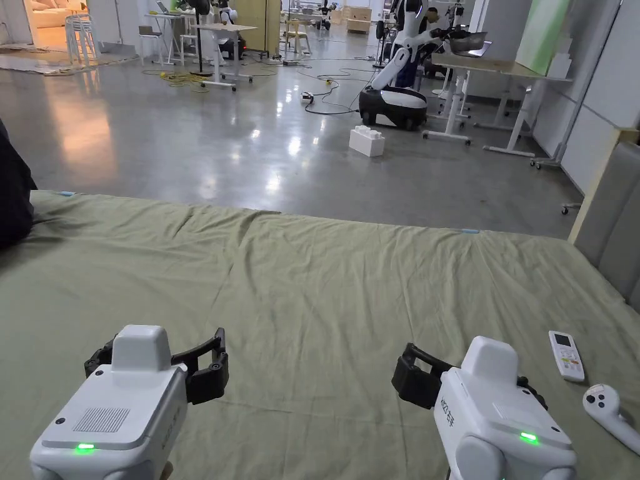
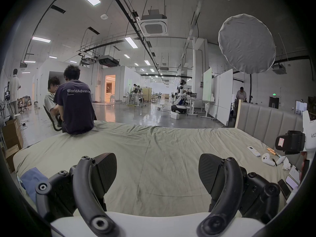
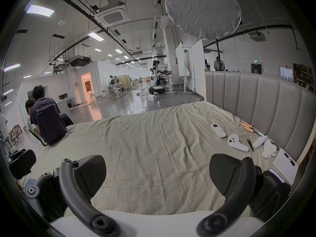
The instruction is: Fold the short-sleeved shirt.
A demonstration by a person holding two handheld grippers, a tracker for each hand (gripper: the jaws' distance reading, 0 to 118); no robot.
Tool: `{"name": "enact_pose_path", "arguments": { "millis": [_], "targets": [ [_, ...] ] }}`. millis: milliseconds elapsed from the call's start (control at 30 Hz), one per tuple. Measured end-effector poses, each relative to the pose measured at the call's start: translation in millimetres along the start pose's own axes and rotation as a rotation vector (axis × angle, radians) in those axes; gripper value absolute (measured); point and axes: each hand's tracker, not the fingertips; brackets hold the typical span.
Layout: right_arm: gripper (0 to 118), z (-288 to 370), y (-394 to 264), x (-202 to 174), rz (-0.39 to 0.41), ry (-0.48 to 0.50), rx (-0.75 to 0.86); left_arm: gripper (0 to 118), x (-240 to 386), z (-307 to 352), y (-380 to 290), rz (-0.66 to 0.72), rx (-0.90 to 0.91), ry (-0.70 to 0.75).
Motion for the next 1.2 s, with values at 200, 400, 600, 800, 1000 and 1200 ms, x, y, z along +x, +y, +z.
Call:
{"name": "enact_pose_path", "arguments": {
  "millis": [200, 400, 600, 800, 1000, 1200],
  "targets": [
    [118, -2, -2, -4, 0.042, -0.014, 0.005, 98, -2, 0, 2, 0.009, 0.003, -0.004],
    [118, -6, -2, -3, 0.034, -0.015, -0.020, 98, -4, 1, 3, 0.021, 0.008, 0.010],
    [118, -6, -1, -2, 0.029, -0.016, -0.012, 98, -6, 0, 2, 0.025, -0.004, 0.024],
    [118, -8, 2, 4, -0.021, -0.014, -0.017, 98, -10, -3, 4, 0.088, -0.036, 0.054],
    [118, -9, 0, 7, -0.009, -0.033, -0.010, 98, -12, -4, 1, 0.071, -0.035, 0.045],
    [118, -8, -5, 13, -0.028, 0.000, 0.046, 98, -9, -4, 0, 0.049, -0.019, 0.034]
  ]
}}
